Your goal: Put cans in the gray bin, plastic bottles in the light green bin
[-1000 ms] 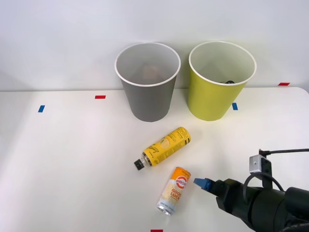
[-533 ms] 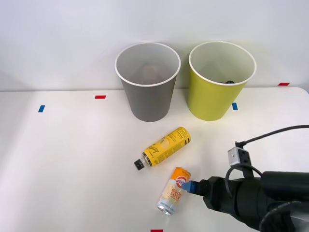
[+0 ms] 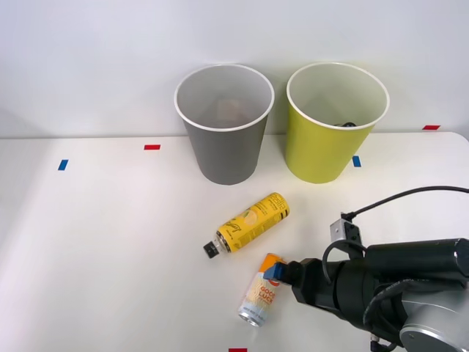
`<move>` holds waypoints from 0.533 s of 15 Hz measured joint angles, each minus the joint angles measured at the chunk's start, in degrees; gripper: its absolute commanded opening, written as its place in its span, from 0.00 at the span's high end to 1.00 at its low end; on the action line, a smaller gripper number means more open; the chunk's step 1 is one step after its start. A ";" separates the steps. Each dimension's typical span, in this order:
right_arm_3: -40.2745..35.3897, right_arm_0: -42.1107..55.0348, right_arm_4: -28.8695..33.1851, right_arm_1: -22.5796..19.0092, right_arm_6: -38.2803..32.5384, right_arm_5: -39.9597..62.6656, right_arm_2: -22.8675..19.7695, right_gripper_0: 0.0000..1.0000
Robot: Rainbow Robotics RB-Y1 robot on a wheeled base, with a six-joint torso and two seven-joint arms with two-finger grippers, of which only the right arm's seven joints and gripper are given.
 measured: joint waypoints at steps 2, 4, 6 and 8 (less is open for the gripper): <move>0.04 -0.86 1.60 0.27 -3.01 -0.01 1.74 0.00; 0.18 -1.32 2.59 0.41 -4.44 -0.02 2.83 0.00; 1.84 -1.89 2.74 1.12 -4.32 -0.25 3.19 0.00; 4.09 -2.64 3.63 2.10 -4.23 -1.33 3.84 0.00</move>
